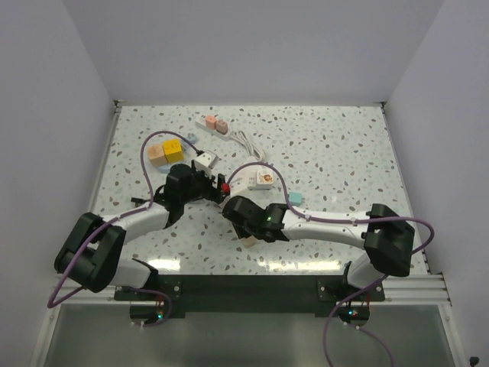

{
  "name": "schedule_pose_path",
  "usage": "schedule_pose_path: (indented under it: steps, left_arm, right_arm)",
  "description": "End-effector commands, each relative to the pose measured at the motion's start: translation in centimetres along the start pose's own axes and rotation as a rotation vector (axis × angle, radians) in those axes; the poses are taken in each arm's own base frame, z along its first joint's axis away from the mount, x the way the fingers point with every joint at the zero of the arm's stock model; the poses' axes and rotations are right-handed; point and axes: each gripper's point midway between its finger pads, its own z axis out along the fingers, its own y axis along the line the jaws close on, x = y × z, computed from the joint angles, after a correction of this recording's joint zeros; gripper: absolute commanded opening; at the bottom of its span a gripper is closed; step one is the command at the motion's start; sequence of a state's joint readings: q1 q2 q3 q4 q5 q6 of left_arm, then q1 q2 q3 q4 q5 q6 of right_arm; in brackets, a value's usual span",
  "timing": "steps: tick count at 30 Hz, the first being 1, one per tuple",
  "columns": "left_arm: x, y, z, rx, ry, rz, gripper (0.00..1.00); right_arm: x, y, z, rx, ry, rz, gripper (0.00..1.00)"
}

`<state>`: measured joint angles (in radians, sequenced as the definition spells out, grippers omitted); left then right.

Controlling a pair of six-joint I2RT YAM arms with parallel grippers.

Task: Insert the plug

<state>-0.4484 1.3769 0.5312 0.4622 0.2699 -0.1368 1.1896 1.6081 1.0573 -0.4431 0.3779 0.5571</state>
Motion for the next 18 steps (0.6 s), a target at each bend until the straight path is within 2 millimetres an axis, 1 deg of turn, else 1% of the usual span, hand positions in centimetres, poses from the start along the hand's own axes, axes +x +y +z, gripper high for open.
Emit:
schedule_pose_path:
  steps: [1, 9, 14, 18]
  left_arm:
    - [-1.2, -0.4, 0.3, 0.021, -0.023, 0.032, 0.81]
    - [-1.2, -0.5, 0.3, 0.026, -0.024, 0.033, 0.81]
    - [-1.3, -0.6, 0.3, 0.030, -0.025, 0.033, 0.81]
    - [-1.2, -0.6, 0.3, 0.033, -0.023, 0.031, 0.81]
  right_arm:
    - [10.5, -2.9, 0.9, 0.085, 0.334, -0.095, 0.00]
    - [12.1, -2.9, 1.4, 0.099, 0.376, -0.162, 0.00]
    - [13.0, -3.1, 1.9, 0.108, 0.393, -0.169, 0.00]
    - [13.9, -3.6, 1.5, 0.117, 0.402, -0.149, 0.00]
